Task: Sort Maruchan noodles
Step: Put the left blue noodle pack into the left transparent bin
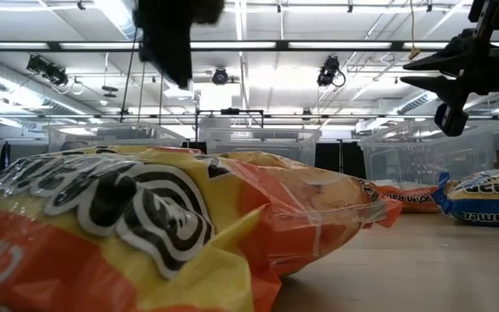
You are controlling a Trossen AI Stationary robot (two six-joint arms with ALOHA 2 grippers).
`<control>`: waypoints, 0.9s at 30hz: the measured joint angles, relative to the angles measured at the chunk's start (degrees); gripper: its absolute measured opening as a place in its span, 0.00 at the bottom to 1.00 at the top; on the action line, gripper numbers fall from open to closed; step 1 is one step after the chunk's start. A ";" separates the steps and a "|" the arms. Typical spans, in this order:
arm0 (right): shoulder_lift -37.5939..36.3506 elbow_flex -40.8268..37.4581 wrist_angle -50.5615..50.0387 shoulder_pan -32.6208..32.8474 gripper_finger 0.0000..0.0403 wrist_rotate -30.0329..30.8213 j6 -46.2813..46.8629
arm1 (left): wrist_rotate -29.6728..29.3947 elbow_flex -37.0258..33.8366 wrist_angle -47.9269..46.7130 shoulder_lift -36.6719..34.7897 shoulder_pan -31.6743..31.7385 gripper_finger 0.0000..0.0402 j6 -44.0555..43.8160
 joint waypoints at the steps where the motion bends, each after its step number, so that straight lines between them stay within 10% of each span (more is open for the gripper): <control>1: -0.02 0.02 0.07 0.00 0.21 0.02 -0.40 | 1.90 0.00 0.33 1.57 0.78 0.30 2.51; 9: -0.02 0.02 -0.06 0.00 0.23 4.90 -0.60 | 2.68 0.50 0.86 12.38 6.12 0.40 15.41; 15: -0.02 0.02 -0.03 0.00 0.23 8.81 -0.50 | -13.61 0.50 -4.38 18.36 6.13 0.54 15.91; 27: -0.02 0.02 -0.30 0.00 0.23 14.87 0.11 | -21.18 0.48 -10.40 24.47 5.43 0.47 7.86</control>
